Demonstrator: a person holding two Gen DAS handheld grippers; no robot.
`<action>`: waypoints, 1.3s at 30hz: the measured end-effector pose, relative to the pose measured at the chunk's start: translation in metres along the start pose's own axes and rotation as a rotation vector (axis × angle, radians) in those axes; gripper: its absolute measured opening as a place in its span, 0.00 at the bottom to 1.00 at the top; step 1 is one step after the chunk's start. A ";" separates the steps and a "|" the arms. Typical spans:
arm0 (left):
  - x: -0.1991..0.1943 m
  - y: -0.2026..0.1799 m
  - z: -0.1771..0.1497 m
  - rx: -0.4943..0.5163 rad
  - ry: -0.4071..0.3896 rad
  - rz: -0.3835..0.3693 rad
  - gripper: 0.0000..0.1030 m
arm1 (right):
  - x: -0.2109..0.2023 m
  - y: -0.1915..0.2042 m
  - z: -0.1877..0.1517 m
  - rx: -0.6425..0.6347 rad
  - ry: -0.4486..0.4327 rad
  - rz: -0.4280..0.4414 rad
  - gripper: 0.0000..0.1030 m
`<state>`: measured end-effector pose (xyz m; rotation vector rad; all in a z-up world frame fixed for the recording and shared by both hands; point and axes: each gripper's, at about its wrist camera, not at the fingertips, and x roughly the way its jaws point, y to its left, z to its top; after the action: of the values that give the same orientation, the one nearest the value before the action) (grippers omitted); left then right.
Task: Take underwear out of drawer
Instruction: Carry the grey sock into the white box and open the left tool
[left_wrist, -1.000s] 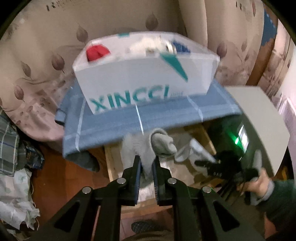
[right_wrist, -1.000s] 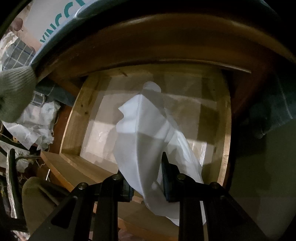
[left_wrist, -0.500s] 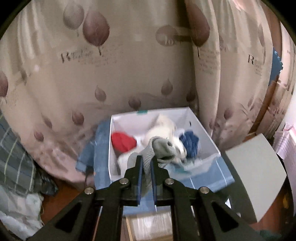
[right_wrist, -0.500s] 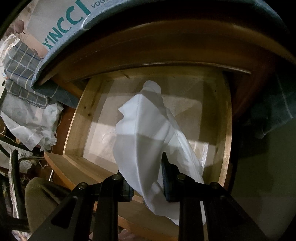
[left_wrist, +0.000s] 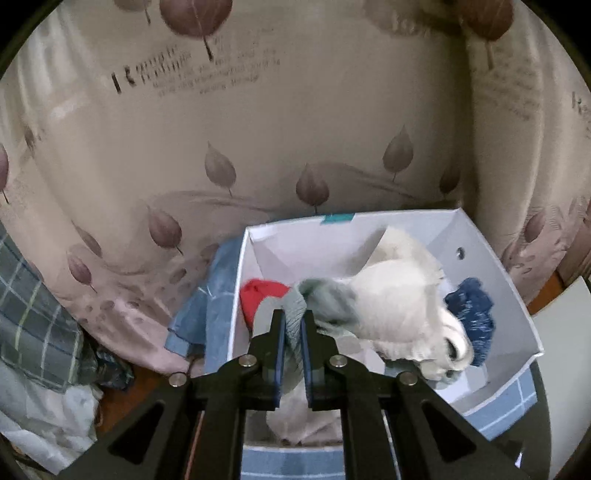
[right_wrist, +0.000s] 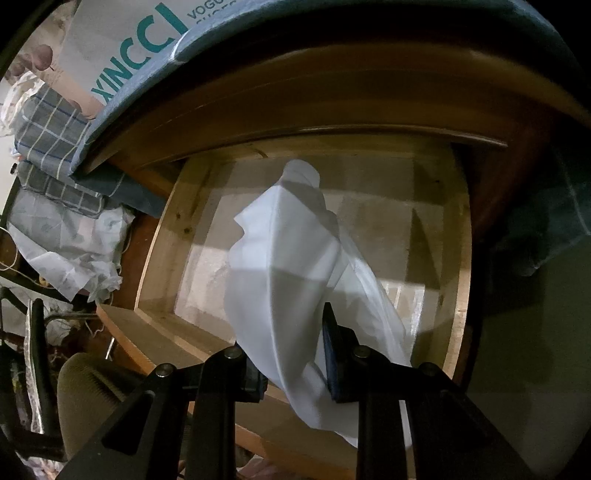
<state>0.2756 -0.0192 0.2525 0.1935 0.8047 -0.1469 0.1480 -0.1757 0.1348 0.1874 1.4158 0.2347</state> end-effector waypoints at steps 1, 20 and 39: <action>0.005 -0.001 -0.002 -0.003 0.007 -0.004 0.08 | 0.000 0.000 0.000 0.000 0.001 0.001 0.23; 0.025 -0.026 -0.012 0.032 0.014 0.015 0.11 | 0.000 0.002 0.000 -0.003 0.007 0.002 0.23; -0.017 -0.032 -0.037 0.058 -0.051 0.037 0.47 | 0.001 0.003 -0.001 -0.008 0.014 -0.008 0.23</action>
<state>0.2320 -0.0410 0.2362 0.2583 0.7458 -0.1400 0.1470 -0.1722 0.1344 0.1736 1.4287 0.2353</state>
